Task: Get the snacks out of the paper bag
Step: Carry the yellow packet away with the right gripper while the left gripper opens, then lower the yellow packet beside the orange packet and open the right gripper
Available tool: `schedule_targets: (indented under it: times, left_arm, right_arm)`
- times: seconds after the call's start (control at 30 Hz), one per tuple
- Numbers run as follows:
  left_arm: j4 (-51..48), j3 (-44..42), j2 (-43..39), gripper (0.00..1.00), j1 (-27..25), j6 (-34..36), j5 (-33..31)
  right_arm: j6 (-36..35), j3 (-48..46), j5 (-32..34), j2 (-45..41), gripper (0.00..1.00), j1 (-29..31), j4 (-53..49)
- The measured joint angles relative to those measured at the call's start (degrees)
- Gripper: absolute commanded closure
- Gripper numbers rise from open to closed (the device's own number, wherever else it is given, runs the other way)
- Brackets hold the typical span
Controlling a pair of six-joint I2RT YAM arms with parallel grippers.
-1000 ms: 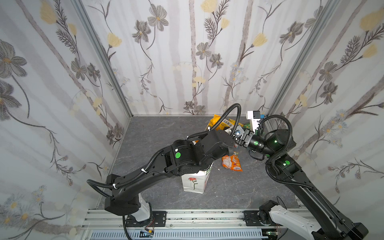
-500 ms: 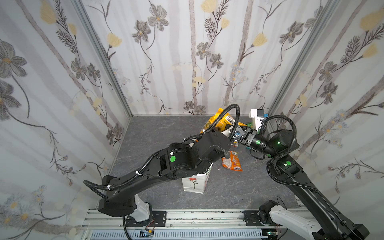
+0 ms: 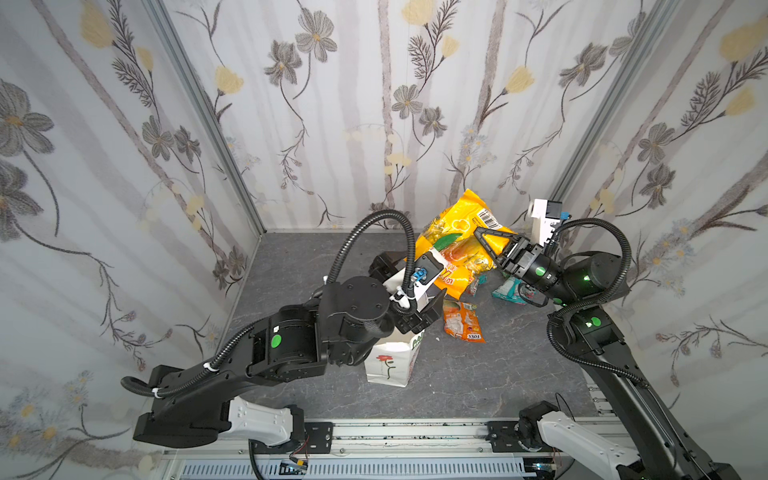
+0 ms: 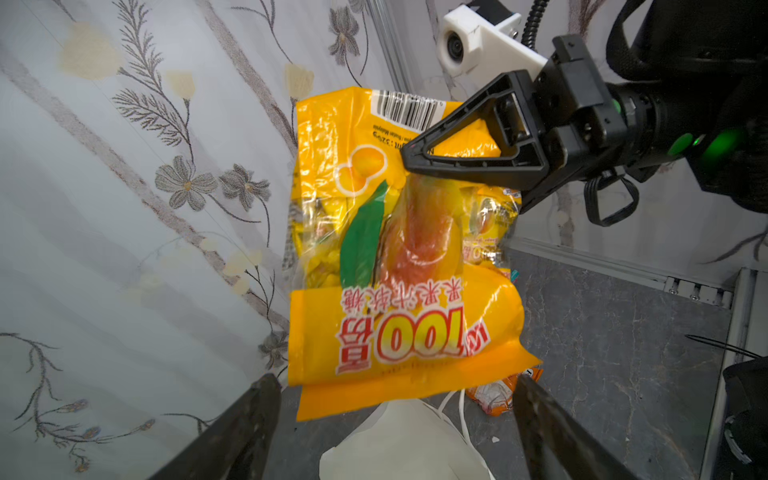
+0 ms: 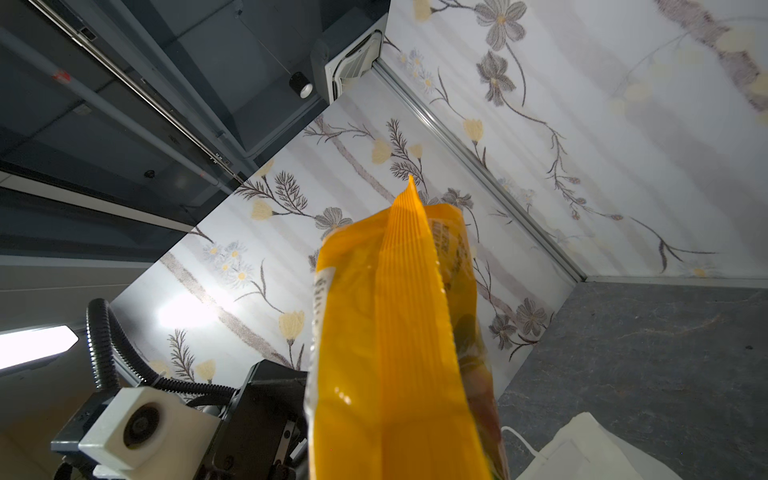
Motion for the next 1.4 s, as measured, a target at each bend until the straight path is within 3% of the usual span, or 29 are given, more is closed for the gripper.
schedule_targets:
  times: [0.2,0.47,0.9,1.1,1.4]
  left_arm:
    - [1.03,-4.68,-6.38,0.0,0.0,-4.39,0.83]
    - [0.17,-9.94,-9.81,0.0,0.37,-8.31,1.53]
    - [0.22,-13.66,-5.38,0.0,0.92,-12.04,11.56]
    - [1.03,-14.1,-5.49,0.0,1.03,-12.11,11.54]
    - [1.36,-14.1,-5.49,0.0,1.22,-13.16,11.5]
  right_arm:
    - [1.73,-4.44,-0.44,-3.89,0.91,-10.88,0.31]
    - [3.1,-18.1,-0.9,-10.47,0.92,-25.9,-0.24]
    - [2.75,-42.47,-2.38,-11.08,0.92,-46.51,-1.14]
    - [0.61,-48.57,-1.44,-7.04,0.91,-50.77,0.74]
    - [-0.87,-52.76,1.14,2.67,0.89,-51.01,8.11]
